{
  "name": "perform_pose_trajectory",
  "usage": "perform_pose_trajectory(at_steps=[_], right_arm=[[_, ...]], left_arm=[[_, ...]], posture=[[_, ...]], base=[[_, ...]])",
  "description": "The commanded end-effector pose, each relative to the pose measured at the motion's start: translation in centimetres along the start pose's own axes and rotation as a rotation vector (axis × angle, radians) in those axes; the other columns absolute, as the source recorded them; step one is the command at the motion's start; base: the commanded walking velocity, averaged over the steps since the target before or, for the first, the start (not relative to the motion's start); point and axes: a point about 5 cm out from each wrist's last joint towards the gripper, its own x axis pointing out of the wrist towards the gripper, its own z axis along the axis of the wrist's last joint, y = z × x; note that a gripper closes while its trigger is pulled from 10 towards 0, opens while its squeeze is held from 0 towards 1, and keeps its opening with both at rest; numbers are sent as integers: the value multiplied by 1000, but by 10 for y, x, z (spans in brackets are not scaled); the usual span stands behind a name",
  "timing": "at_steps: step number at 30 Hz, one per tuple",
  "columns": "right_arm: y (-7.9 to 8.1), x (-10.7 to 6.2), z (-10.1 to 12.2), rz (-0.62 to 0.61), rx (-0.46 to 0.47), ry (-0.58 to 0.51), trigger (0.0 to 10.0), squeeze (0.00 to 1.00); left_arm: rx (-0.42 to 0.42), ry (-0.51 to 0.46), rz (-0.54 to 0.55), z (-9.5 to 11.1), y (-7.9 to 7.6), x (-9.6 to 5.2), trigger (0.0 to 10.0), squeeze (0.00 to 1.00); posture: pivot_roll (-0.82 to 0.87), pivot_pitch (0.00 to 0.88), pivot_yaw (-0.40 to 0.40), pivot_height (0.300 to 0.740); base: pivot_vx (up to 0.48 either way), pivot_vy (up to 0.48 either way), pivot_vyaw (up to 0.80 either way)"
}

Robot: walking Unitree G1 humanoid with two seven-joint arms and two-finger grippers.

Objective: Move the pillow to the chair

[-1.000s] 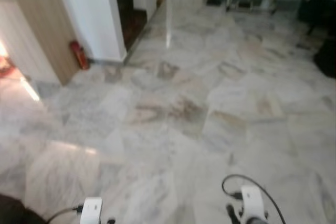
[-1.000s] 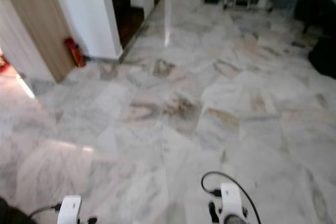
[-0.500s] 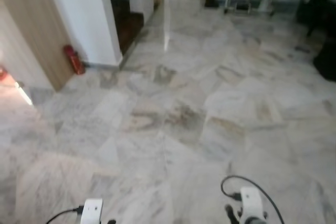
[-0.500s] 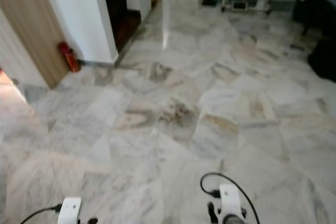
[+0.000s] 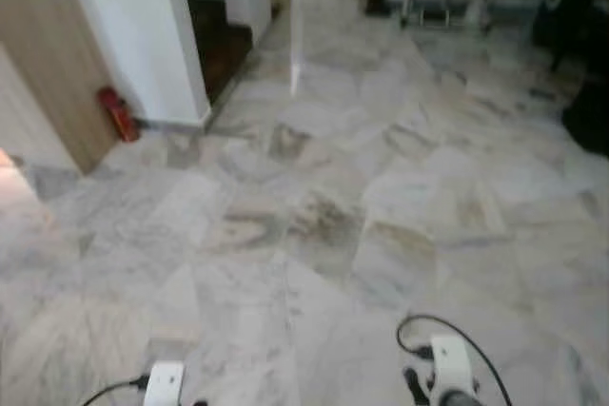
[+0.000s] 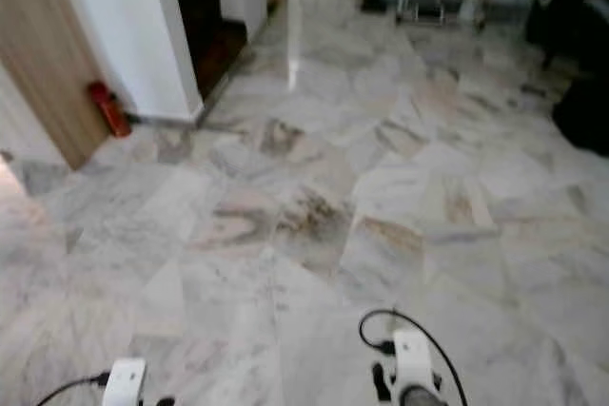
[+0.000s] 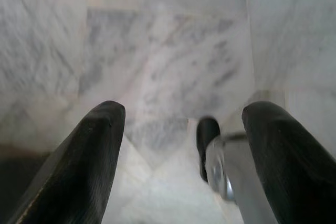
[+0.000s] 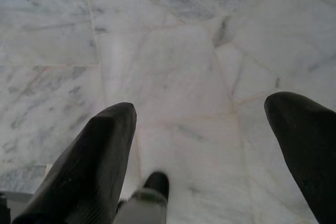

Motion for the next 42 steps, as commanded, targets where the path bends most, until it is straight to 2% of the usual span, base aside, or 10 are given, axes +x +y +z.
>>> perform_pose_trajectory(at_steps=[1,42], right_arm=[[-10,-2,-5,-26,-1,18,10000,0],[-9,-3,-10,-11,-16,30,10000,0]], left_arm=[[0,6,-11,-1,-4,0,10000,0],[2,2,-13,1,-6,1,10000,0]], posture=[[56,0,18,740],[45,0,22,740]], base=[[262,0,0],[254,0,0]])
